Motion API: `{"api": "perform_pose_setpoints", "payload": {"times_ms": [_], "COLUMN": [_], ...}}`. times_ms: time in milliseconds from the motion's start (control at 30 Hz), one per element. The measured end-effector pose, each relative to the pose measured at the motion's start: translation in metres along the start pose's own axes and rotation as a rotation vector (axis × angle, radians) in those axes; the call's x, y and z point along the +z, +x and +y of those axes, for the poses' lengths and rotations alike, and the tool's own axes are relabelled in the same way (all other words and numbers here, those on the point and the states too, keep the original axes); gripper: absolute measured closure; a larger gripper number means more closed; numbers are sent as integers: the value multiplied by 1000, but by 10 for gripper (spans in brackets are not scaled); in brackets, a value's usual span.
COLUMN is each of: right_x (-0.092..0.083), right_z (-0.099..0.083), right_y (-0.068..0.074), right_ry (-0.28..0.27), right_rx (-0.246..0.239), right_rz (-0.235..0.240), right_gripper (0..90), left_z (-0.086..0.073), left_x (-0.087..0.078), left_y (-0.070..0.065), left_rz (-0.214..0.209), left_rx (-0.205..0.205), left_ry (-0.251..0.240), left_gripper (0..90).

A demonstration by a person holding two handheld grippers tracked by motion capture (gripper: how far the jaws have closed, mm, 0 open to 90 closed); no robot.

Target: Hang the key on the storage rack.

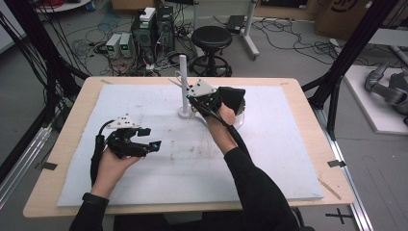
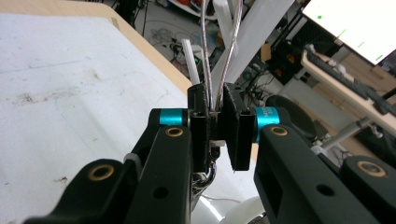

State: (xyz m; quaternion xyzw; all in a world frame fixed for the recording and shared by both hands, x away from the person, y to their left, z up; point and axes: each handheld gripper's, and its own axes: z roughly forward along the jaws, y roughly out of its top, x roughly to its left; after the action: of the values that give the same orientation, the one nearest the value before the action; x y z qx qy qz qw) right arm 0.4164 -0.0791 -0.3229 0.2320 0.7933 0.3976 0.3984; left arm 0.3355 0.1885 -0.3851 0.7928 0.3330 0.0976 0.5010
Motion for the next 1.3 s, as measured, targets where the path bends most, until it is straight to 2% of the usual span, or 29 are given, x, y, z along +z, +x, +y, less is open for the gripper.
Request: {"api": "perform_pose_setpoints", "payload": {"times_ms": [100,167,200,233,300,400,533,600,700,833,867,1100,1200,1233,1300], "right_x": [3,3,3,-3,-6,-23,-43,-57,-68,-92,-92,-119,-127,-128,-128], "right_z": [-1,-2,-2,-1,0,-1,-7,-18,-32,-66,-66,-109,-123,-130,-133], "right_y": [-1,-3,-3,-6,-7,-14,-25,-36,-47,-72,-72,-104,-113,-118,-120], "right_ry": [13,26,26,11,4,-26,-24,-22,8,68,68,142,147,168,175], "right_rx": [7,25,25,41,44,64,76,100,130,200,200,340,381,397,407], "right_rz": [7,18,18,22,24,25,28,36,45,63,63,115,109,116,118], "right_gripper": [819,736,736,699,684,632,550,511,457,401,382,272,259,249,237], "left_z": [0,0,0,0,1,4,9,13,18,23,24,27,27,27,27], "left_x": [0,-1,-1,-2,-3,-5,-8,-10,-11,-11,-10,-9,-11,-12,-13], "left_y": [0,0,0,1,1,2,4,5,4,3,2,0,1,2,3], "left_rz": [-2,-2,-2,1,4,7,14,21,25,37,37,55,69,74,81], "left_rx": [-1,1,1,0,-2,5,11,14,17,33,34,50,51,53,53], "left_ry": [-1,-3,-3,-3,-8,-15,-25,-30,-30,-30,-31,-24,-27,-25,-28], "left_gripper": [276,276,276,276,276,276,276,276,276,274,274,273,274,273,273]}}
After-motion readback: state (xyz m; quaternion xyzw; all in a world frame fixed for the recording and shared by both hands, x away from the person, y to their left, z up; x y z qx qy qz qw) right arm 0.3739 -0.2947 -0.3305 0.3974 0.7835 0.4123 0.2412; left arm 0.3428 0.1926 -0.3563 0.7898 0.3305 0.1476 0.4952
